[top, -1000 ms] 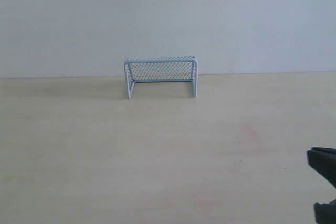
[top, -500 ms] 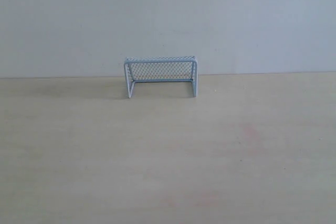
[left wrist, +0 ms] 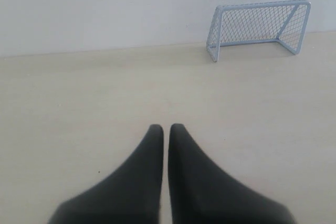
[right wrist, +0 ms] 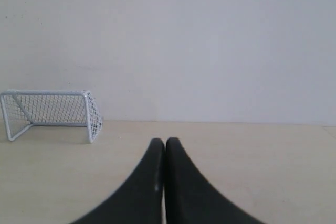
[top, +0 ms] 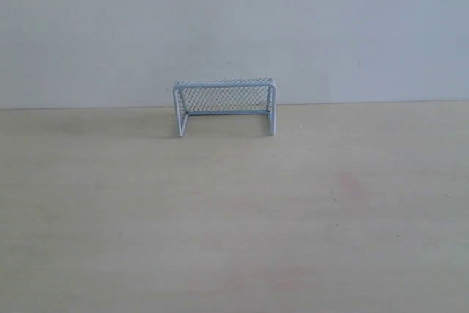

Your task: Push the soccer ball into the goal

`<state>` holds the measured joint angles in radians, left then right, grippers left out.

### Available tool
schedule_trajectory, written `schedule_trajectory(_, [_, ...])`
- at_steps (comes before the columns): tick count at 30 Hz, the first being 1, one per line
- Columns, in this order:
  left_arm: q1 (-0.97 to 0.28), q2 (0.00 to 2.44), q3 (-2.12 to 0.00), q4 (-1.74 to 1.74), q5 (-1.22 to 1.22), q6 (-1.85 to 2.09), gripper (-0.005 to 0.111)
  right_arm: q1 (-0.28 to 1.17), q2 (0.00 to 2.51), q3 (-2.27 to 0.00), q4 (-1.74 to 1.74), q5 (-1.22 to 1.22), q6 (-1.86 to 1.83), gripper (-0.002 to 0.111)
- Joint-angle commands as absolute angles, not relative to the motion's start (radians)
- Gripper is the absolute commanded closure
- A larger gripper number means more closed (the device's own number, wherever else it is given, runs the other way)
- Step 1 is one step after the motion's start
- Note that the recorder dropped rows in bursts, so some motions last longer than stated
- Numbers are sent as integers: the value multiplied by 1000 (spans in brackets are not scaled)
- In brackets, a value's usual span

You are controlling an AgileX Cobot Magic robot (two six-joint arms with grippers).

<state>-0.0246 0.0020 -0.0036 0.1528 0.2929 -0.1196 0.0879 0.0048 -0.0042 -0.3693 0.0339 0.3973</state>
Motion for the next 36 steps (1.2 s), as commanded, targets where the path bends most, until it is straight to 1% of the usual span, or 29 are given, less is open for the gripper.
schedule_trajectory(1, [-22, 0, 0, 155, 289, -115, 102, 79, 0, 0, -368, 42, 460, 108])
schedule_trajectory(7, [-22, 0, 0, 155, 289, -115, 102, 79, 0, 0, -360, 56, 574, 108])
schedule_trajectory(15, [-22, 0, 0, 155, 289, -115, 102, 79, 0, 0, -277, 85, 570, 108])
schedule_trajectory(16, [-22, 0, 0, 155, 289, -115, 102, 79, 0, 0, -252, 98, 554, 108])
schedule_trajectory(23, [-22, 0, 0, 155, 289, -115, 102, 79, 0, 0, 68, 231, 13, 108])
schedule_trajectory(27, [-22, 0, 0, 155, 289, -115, 102, 79, 0, 0, 63, 339, -19, 108])
schedule_trajectory(36, [-22, 0, 0, 155, 289, -115, 102, 79, 0, 0, 65, 348, 31, 108])
